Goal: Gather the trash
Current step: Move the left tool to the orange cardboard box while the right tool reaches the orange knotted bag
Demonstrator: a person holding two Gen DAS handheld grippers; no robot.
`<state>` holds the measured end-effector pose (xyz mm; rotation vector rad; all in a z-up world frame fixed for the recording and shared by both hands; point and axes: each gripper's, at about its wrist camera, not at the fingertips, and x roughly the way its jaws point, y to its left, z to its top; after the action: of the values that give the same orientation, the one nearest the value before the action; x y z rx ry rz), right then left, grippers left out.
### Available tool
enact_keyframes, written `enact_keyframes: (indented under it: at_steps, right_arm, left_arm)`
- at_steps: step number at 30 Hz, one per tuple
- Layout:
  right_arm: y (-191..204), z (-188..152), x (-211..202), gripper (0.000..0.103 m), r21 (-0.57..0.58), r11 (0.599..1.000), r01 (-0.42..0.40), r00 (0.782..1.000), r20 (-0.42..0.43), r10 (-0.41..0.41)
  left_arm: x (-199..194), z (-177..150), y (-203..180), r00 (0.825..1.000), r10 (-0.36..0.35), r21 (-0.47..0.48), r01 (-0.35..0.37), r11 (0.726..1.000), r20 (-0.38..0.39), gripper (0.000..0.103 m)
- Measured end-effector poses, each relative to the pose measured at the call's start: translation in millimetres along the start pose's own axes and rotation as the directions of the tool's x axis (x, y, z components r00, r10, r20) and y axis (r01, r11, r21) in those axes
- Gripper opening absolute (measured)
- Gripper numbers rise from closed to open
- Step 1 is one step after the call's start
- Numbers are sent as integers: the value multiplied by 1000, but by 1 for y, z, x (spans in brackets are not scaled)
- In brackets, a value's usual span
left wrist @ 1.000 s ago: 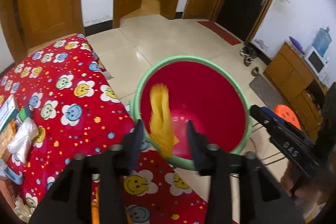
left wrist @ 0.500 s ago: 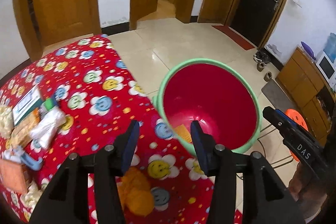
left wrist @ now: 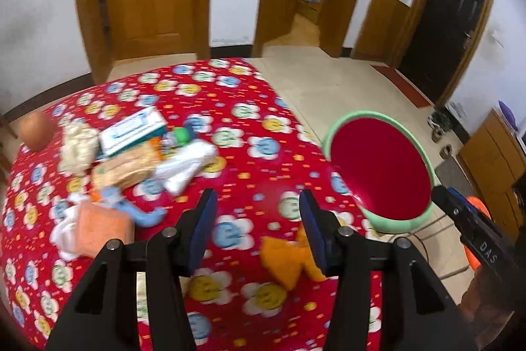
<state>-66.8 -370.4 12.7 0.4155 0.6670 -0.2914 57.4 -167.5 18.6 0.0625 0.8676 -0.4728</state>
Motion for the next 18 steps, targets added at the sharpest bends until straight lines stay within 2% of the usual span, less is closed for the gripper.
enact_keyframes:
  at_steps: [8,12,18]
  right_arm:
    - [39,-11,-4,50,-44,997,-64,998,-27,63]
    - [56,-20,1,50,-66,995,-81,995,-56,77]
    - [82,-36,11,50,-94,991,-100,991,-97,91]
  left_arm:
    - [-23,-9,50,994,98,-68,-94,993,48,56]
    - [-24,-20,73,990,137,-98,-133,986,39,56]
    - [-17,-34,95,987,159,-124,-157,980,10,56]
